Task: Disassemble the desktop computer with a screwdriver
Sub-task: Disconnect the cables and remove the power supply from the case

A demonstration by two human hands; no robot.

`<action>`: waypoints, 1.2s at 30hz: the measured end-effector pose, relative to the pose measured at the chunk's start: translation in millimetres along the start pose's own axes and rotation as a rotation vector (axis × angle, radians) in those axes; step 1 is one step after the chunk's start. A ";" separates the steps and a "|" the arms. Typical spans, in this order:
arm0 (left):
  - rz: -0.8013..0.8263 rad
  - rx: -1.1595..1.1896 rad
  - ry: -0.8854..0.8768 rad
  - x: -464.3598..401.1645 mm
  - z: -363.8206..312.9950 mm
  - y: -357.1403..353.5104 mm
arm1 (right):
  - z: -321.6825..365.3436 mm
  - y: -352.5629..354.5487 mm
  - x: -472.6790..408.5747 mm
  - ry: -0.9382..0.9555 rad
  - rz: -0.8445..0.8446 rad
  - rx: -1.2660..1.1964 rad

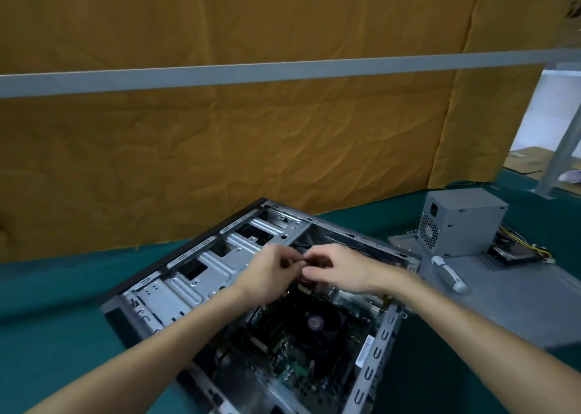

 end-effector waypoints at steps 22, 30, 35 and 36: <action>0.589 -0.647 0.645 67.8 64.8 -20.0 | -33.4 13.8 0.7 -0.327 -0.282 0.233; 0.482 -0.495 0.559 58.3 53.3 -17.0 | -36.2 14.2 0.0 -0.351 -0.263 0.288; 0.347 -0.301 0.278 44.5 10.5 -9.6 | -29.8 9.5 -1.3 -0.335 -0.198 0.343; 0.294 -0.267 0.189 38.6 -1.6 -3.8 | -28.2 9.4 -1.2 -0.336 -0.193 0.356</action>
Point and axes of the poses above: each hand's wrist, its own x-axis away from the middle knuckle, its own y-axis out of the back of the hand, z = x × y, the point moved 6 cm from there along -x, towards the middle knuckle, and after that the axes turned 6 degrees about x, right-handed, at the moved point
